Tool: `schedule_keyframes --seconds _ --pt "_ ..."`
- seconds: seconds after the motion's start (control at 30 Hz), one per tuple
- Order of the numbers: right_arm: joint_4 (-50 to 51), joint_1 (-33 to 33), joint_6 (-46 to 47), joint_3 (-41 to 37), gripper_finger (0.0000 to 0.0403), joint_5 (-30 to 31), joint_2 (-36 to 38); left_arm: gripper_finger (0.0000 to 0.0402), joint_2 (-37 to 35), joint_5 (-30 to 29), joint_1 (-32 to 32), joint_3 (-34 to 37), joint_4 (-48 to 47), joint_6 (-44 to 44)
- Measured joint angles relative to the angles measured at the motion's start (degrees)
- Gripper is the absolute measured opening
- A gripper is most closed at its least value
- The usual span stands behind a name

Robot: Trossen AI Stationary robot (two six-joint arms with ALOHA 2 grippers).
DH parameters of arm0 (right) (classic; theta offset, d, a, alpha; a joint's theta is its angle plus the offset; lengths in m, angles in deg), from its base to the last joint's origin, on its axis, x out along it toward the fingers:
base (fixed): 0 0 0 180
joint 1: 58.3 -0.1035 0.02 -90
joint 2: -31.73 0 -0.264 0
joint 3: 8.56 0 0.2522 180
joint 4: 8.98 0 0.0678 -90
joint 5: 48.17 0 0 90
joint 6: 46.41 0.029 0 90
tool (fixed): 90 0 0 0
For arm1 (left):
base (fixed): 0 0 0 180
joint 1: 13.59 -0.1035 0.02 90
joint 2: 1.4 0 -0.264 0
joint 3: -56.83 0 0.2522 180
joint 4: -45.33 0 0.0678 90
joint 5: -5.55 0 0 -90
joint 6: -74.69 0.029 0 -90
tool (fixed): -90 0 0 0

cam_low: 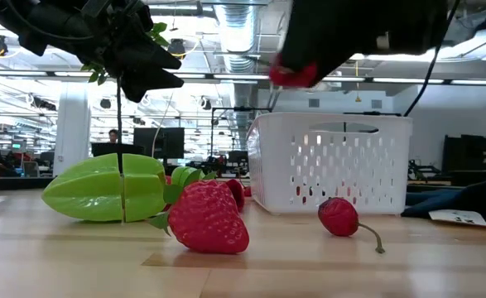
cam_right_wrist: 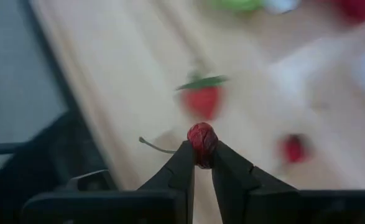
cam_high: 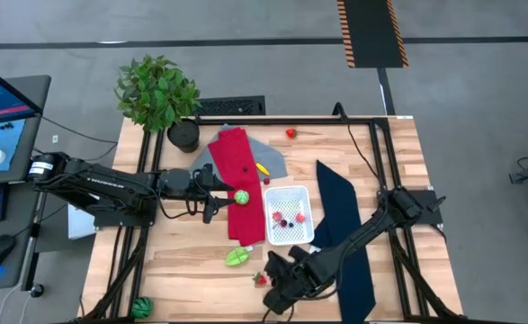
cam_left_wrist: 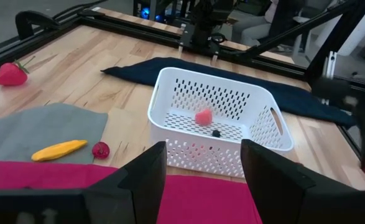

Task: Pick and placing Produce into tupperware
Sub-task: Put the cherry into the white bin

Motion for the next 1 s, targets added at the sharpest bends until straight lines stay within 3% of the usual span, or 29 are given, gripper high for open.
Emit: schedule_keyframes --seconds 0.23,0.5,0.8,1.0 --pt "22.9 1.0 1.4 9.3 0.0068 9.0 0.0 0.0196 0.0 0.0 0.0 0.0 0.0 0.0" --pt "36.4 4.8 1.6 11.8 0.0068 14.2 0.2 0.0196 0.0 0.0 0.0 0.0 0.0 0.0" --pt "37.0 10.3 0.6 8.5 0.007 11.3 0.1 0.0196 0.0 0.0 0.0 0.0 -0.3 0.0" --pt "36.9 12.3 0.4 4.2 0.0129 9.4 0.0 0.0196 0.0 0.0 0.0 0.0 -0.3 0.0"
